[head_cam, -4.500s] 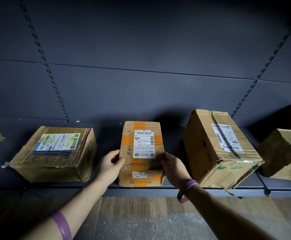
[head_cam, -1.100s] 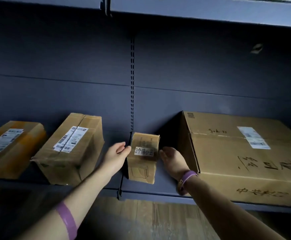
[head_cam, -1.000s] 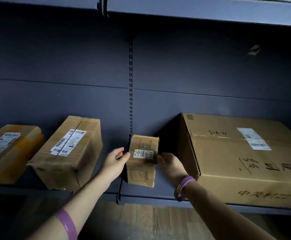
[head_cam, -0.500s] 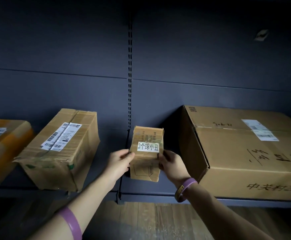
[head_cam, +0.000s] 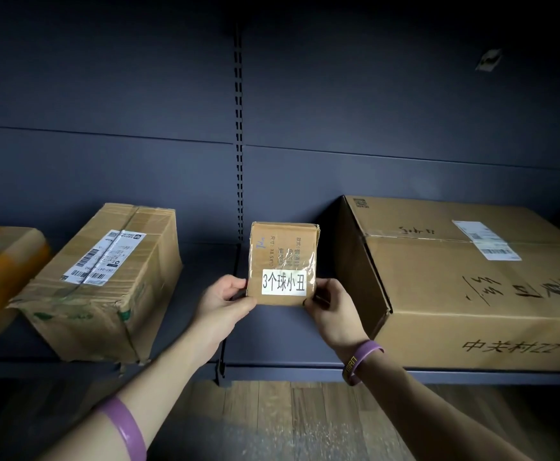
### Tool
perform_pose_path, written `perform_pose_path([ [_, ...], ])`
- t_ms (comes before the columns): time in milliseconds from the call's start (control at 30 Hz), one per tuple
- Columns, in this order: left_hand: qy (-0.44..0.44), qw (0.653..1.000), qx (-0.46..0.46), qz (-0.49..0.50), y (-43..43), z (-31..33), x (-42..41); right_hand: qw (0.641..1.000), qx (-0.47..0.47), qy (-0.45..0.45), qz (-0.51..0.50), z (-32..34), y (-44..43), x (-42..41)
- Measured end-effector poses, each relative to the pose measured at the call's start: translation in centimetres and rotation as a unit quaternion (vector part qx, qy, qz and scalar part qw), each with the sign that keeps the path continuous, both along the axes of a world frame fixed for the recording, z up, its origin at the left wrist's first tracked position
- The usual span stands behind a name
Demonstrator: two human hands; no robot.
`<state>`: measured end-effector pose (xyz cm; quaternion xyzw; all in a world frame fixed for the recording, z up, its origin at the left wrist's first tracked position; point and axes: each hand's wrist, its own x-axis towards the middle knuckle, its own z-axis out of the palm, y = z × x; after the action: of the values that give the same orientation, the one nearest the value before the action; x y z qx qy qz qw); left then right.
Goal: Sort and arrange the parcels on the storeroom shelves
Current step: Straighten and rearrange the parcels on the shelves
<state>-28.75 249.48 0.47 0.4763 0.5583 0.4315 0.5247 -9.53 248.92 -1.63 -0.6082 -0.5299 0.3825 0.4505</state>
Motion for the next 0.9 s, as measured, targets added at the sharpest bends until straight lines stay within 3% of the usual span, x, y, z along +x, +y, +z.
perform_pose_path([
  [200,-0.014,0.999,-0.011,0.050,0.8,-1.0,-0.1,0.999,-0.039,0.018,0.016,0.2,0.1,-0.5],
  [500,0.006,0.999,-0.044,0.026,1.2,-1.0,-0.5,0.996,-0.079,-0.014,0.030,-0.2,0.6,-1.1],
  [633,-0.010,0.998,0.019,0.054,2.6,2.6,-2.0,0.995,-0.063,-0.079,-0.010,1.8,1.0,-0.4],
  [900,-0.060,0.995,0.052,-0.063,1.2,8.0,6.4,0.990,-0.021,-0.115,-0.083,8.9,-1.6,6.1],
])
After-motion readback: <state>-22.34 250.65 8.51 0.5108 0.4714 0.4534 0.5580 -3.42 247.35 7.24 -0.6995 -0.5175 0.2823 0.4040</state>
